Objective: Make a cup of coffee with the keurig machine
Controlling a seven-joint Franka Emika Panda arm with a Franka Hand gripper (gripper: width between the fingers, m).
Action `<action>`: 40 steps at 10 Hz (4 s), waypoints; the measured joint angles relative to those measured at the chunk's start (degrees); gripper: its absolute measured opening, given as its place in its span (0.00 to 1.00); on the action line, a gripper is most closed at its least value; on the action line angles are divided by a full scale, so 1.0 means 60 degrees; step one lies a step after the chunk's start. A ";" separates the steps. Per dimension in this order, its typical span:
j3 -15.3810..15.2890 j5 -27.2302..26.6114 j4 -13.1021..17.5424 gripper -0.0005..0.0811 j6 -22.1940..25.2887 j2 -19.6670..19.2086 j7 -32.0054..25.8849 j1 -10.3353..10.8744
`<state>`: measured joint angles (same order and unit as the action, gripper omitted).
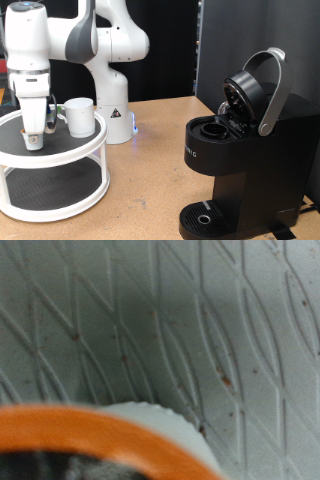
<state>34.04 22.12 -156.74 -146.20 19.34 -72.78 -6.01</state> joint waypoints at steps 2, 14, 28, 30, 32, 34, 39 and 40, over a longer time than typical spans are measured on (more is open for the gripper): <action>0.0000 -0.0271 0.0084 0.54 0.0306 0.0051 -0.0164 0.0021; -0.0402 -0.2512 0.2305 0.17 0.5268 0.1653 -0.0971 0.0307; -0.2152 -0.6850 0.2516 0.17 0.4537 0.1500 0.2627 0.1909; -0.2161 -0.6915 0.2681 0.17 0.5371 0.1391 0.2620 0.2019; -0.2257 -0.7243 0.3124 0.17 0.5796 0.1000 0.2634 0.2457; -0.2580 -0.7486 0.3445 0.17 0.5339 0.0620 0.3100 0.2699; -0.2869 -0.7454 0.3532 0.17 0.5516 0.0376 0.3038 0.2792; -0.3003 -0.7498 0.3704 0.17 0.5514 0.0171 0.3132 0.2880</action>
<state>16.02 -22.87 -134.52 -113.11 20.37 -53.99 11.27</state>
